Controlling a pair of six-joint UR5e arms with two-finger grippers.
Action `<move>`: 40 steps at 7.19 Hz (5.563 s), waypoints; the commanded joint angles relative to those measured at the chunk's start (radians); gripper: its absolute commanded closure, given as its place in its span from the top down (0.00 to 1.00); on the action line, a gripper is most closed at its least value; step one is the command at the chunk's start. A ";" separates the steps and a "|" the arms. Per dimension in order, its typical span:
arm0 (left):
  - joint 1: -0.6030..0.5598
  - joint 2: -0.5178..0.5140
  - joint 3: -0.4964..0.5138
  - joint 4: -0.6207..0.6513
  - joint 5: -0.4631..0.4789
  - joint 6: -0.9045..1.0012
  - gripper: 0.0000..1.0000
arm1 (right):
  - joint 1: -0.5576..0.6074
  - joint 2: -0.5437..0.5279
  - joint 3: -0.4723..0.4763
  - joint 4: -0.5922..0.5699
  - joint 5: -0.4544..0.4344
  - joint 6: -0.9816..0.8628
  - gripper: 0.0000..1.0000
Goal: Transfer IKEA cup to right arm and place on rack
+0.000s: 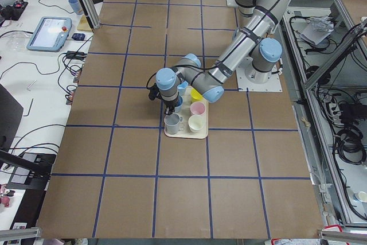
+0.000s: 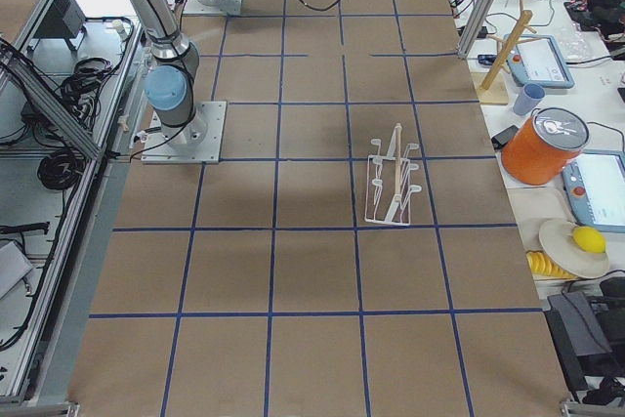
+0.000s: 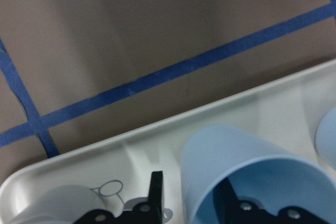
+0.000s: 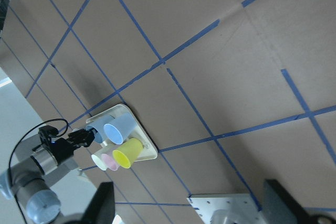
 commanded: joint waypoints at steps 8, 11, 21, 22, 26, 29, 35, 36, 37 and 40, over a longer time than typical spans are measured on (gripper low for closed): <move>-0.067 0.131 0.275 -0.551 -0.580 -0.196 0.00 | -0.046 -0.069 0.111 0.008 0.404 0.228 1.00; -0.150 0.188 0.257 -0.803 -1.079 -0.278 0.00 | -0.007 -0.070 0.134 -0.038 0.433 0.241 1.00; -0.468 0.496 -0.088 -1.072 -1.530 -0.366 0.00 | -0.004 0.114 0.119 -0.166 0.659 0.411 1.00; -0.475 0.492 -0.090 -1.069 -1.530 -0.366 0.00 | -0.004 0.117 0.119 -0.195 0.660 0.434 1.00; -0.492 0.481 -0.090 -1.065 -1.530 -0.361 0.00 | 0.014 0.112 0.117 -0.204 0.726 0.508 1.00; -0.494 0.489 -0.090 -1.065 -1.527 -0.361 0.00 | 0.048 0.118 0.117 -0.250 0.726 0.547 1.00; -0.494 0.492 -0.090 -1.065 -1.527 -0.361 0.00 | 0.053 0.134 0.117 -0.247 0.752 0.573 0.89; -0.494 0.492 -0.090 -1.065 -1.525 -0.361 0.00 | 0.065 0.135 0.116 -0.249 0.755 0.574 0.86; -0.494 0.492 -0.090 -1.065 -1.527 -0.361 0.00 | 0.076 0.134 0.117 -0.249 0.772 0.574 0.84; -0.494 0.492 -0.090 -1.065 -1.525 -0.361 0.00 | 0.077 0.135 0.117 -0.249 0.772 0.574 0.29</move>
